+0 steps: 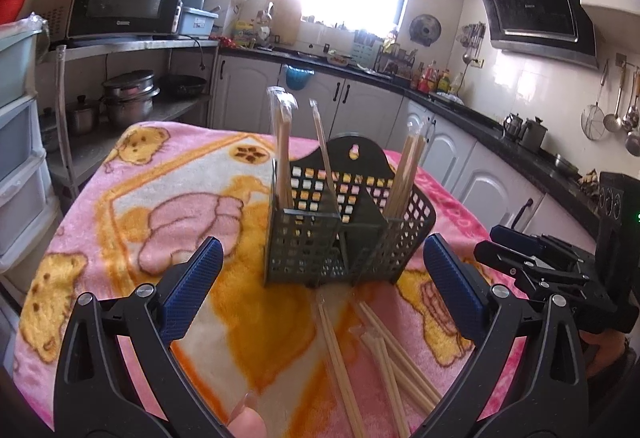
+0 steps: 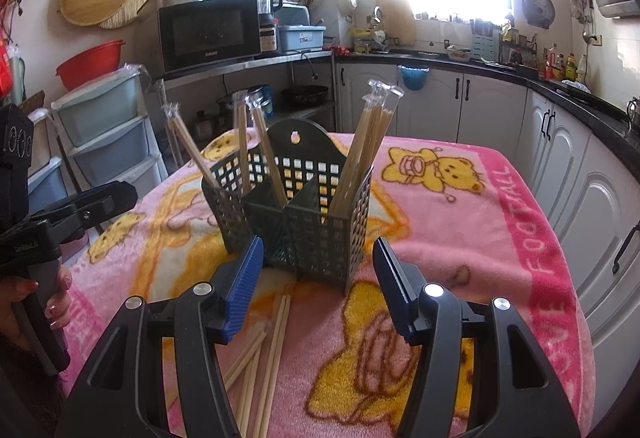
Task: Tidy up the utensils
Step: 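Withdraw both tools from the caddy toward the loose chopsticks, then grasp a sleeved chopstick pair with the left tool while the right tool grasps another pair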
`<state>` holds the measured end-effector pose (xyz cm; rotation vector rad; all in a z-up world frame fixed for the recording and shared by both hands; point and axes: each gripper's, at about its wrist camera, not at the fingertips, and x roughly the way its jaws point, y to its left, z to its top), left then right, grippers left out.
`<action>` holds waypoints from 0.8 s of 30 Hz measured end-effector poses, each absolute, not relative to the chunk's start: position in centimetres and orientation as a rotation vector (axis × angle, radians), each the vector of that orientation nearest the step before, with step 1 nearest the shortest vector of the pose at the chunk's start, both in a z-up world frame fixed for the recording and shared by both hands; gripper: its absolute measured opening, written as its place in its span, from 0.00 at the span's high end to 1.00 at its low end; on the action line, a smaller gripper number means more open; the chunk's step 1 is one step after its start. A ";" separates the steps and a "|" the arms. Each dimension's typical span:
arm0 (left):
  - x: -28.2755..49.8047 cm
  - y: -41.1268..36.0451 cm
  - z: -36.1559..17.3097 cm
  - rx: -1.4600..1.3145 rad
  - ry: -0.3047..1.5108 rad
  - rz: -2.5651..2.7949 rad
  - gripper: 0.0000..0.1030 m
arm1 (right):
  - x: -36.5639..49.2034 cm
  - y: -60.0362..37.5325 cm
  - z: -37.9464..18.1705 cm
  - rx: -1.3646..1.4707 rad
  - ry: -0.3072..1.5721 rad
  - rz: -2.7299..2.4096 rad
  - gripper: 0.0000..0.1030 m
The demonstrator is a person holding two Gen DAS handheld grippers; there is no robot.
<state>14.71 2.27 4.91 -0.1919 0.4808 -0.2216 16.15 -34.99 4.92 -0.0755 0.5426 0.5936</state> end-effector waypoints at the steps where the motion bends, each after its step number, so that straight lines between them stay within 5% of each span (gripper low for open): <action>1: 14.7 2.1 4.6 -0.188 0.489 -0.224 0.10 | 16.1 -35.0 4.8 -0.080 0.547 0.596 0.47; 24: 15.0 -1.2 -1.0 -0.158 0.706 -0.292 0.13 | 17.2 -35.1 0.4 -0.078 0.693 0.637 0.56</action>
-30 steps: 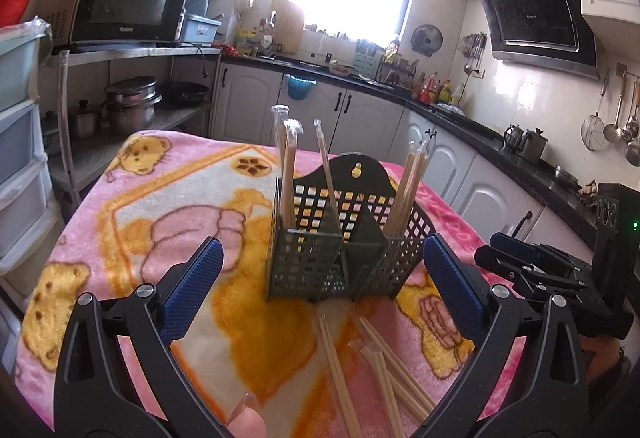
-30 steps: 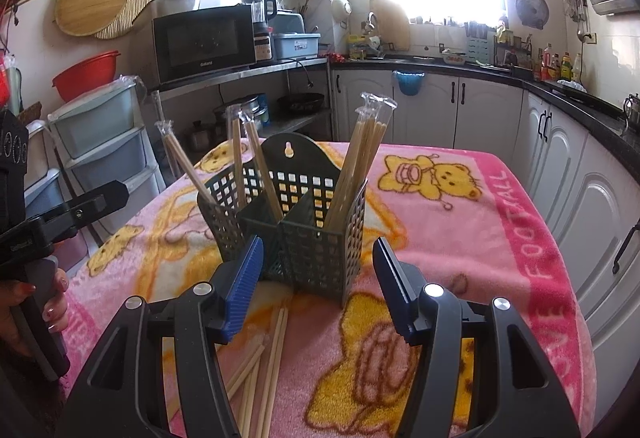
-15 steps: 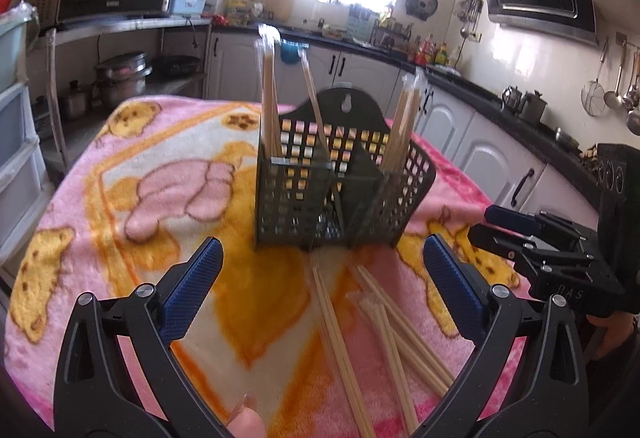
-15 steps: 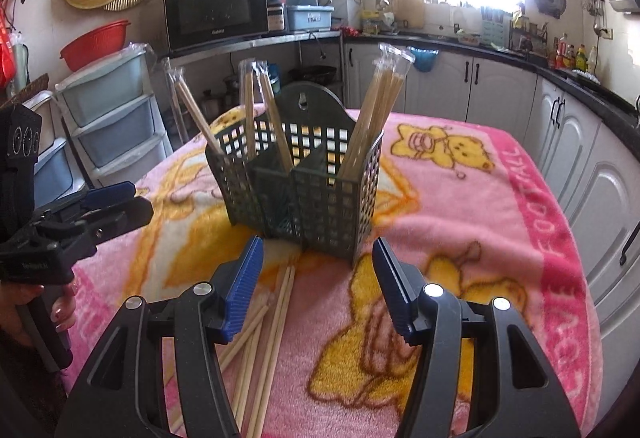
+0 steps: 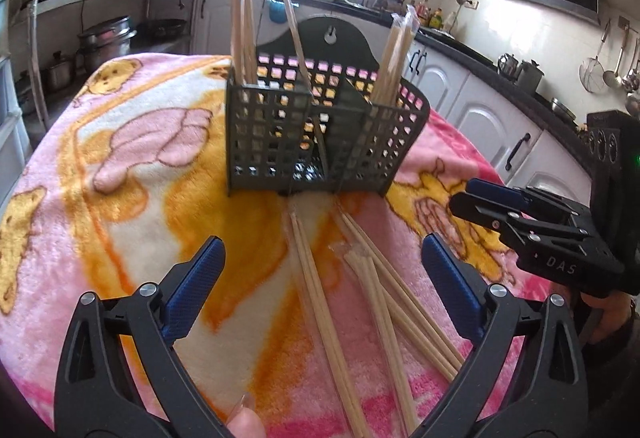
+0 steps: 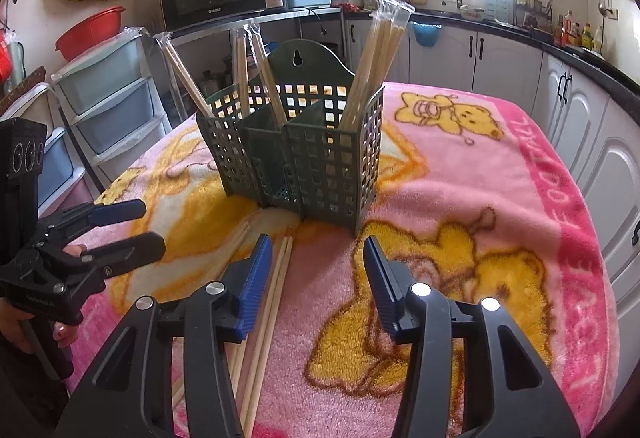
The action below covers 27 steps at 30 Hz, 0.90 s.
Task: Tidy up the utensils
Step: 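Grasp a sleeved chopstick pair with the left tool while the right tool grasps another pair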
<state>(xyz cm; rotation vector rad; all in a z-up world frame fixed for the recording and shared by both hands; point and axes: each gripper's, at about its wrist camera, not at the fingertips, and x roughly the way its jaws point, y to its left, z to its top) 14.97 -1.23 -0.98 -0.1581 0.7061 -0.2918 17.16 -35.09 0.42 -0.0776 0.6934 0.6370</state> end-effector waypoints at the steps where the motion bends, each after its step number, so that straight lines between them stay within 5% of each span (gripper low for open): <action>1: 15.0 -1.4 -1.1 -0.154 0.712 -0.296 0.14 | 17.3 -35.0 0.2 -0.074 0.704 0.640 0.56; 11: 15.0 -3.8 -2.7 -0.126 0.792 -0.387 0.23 | 18.8 -34.2 -2.0 -0.073 0.788 0.659 0.58; 22: 15.7 -6.2 -5.5 -0.128 0.909 -0.482 0.65 | 20.8 -32.8 -2.4 -0.115 0.822 0.678 0.58; 27: 16.5 -6.5 -6.6 -0.128 0.947 -0.476 0.71 | 22.0 -31.8 -2.8 -0.119 0.853 0.697 0.58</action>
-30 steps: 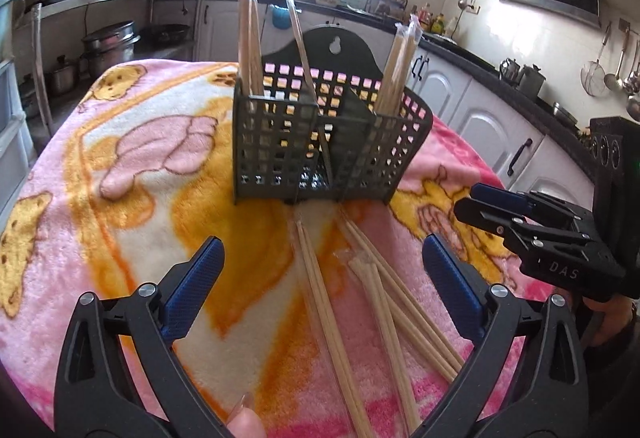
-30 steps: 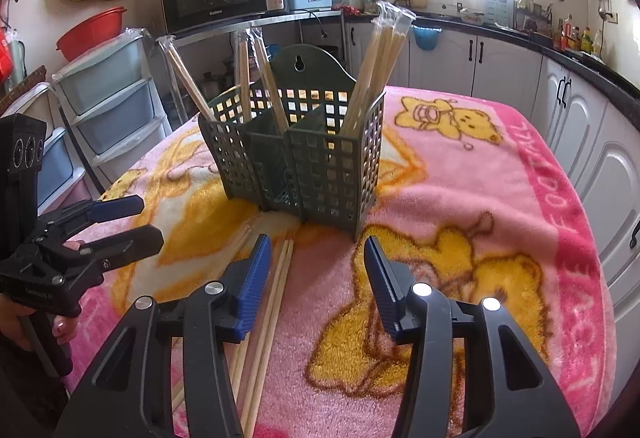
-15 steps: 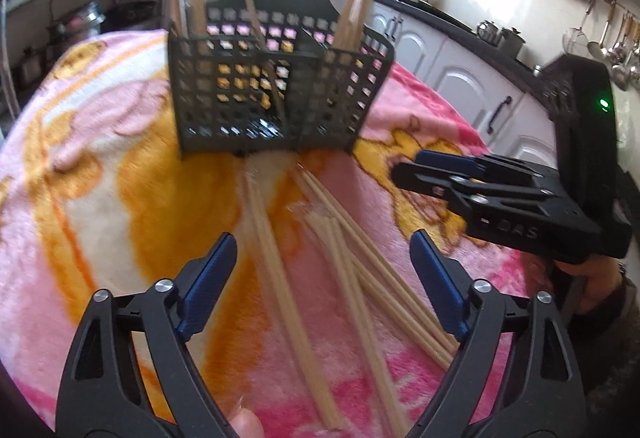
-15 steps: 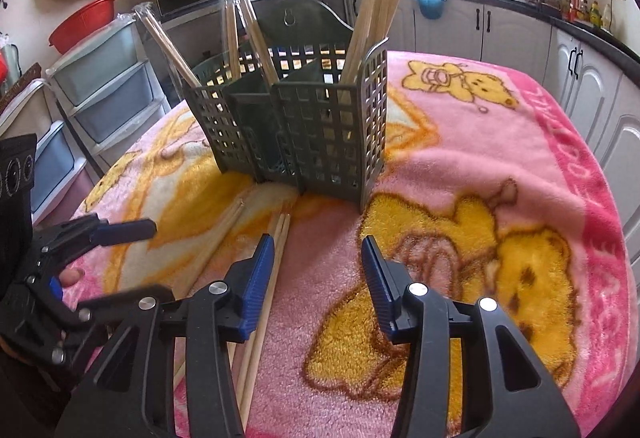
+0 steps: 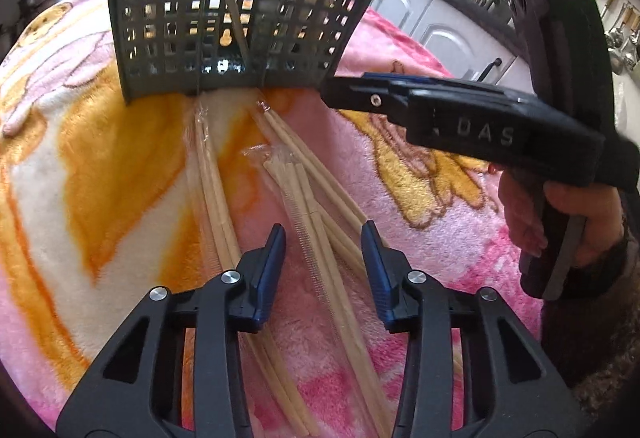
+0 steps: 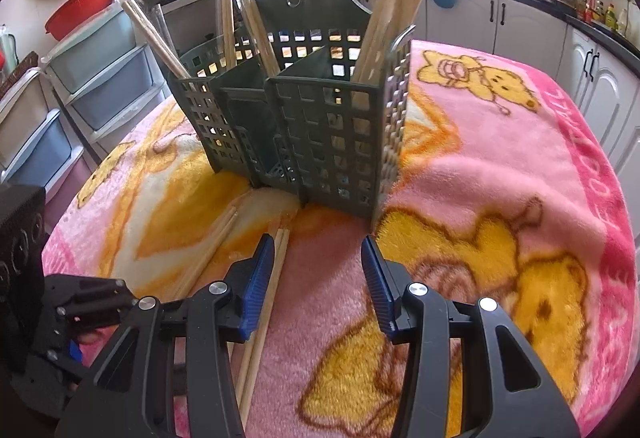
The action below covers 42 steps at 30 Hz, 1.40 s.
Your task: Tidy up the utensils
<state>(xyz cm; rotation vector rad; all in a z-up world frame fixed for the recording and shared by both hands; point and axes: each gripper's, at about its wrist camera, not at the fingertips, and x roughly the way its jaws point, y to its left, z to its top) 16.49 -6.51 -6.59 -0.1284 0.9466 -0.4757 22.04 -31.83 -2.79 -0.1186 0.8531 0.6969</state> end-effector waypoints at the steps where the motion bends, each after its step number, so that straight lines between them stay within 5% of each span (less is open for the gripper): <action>1: 16.7 -6.5 -6.8 -0.132 0.949 -0.472 0.74 | 22.2 -31.5 -2.9 -0.121 0.862 0.704 0.58; 10: 18.0 -4.1 -7.5 -0.261 0.977 -0.500 0.90 | 24.0 -28.5 -4.4 -0.115 0.952 0.741 0.67; 20: 17.5 -2.1 -6.8 -0.297 0.951 -0.496 0.94 | 24.9 -25.9 -5.7 -0.145 0.984 0.693 0.69; 28: 17.0 -0.2 -5.9 -0.324 0.926 -0.484 0.95 | 25.1 -27.1 -5.5 -0.136 0.965 0.651 0.91; 42: 15.1 1.9 -2.0 -0.354 0.814 -0.472 0.96 | 21.5 -31.5 0.2 -0.044 0.783 0.679 0.94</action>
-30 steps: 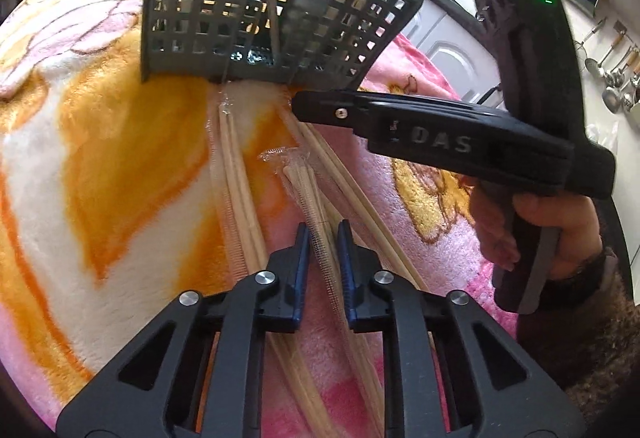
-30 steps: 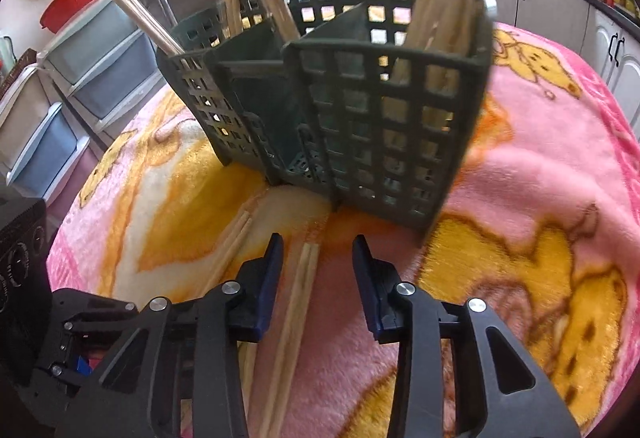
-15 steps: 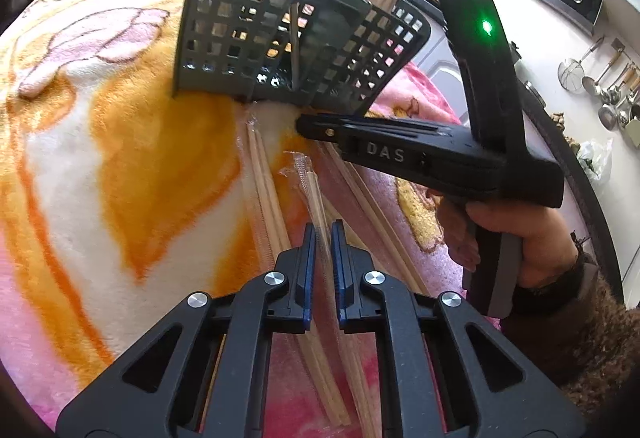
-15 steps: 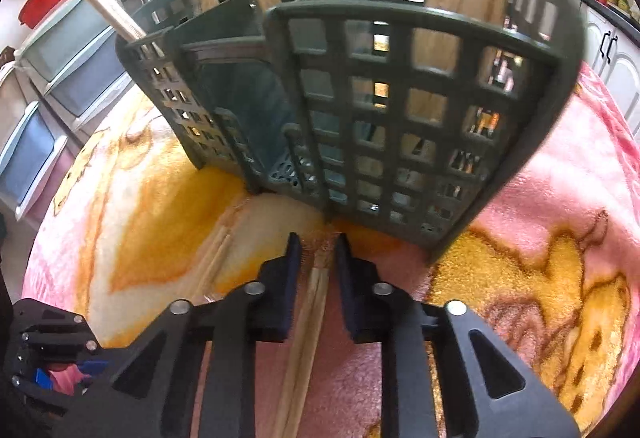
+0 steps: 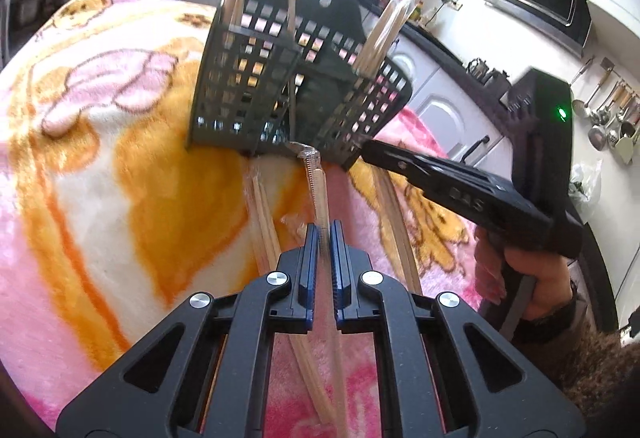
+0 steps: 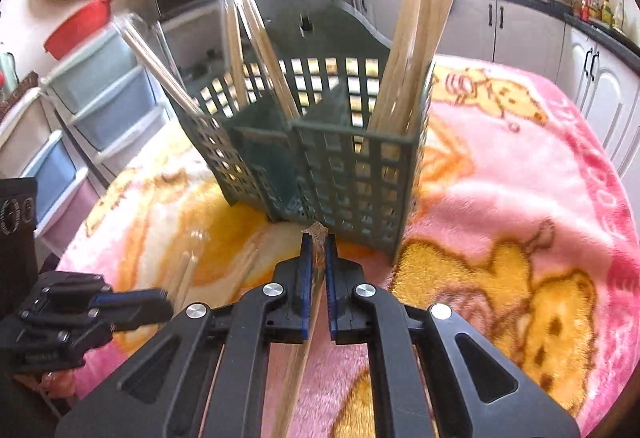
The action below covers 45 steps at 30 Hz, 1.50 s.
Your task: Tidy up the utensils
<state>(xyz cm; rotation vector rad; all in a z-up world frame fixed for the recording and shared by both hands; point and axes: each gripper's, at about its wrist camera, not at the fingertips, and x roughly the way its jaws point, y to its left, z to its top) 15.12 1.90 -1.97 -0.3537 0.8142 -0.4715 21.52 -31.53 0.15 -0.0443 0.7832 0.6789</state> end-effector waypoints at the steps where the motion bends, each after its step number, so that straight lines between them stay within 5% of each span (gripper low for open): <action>1: 15.0 2.0 -1.5 -0.355 0.801 -0.469 0.97 | 21.1 -32.0 0.8 -0.032 0.763 0.681 0.95; 45: 17.1 0.4 13.4 -0.278 0.416 -0.451 0.97 | 16.8 -37.4 15.3 0.120 0.256 0.649 0.96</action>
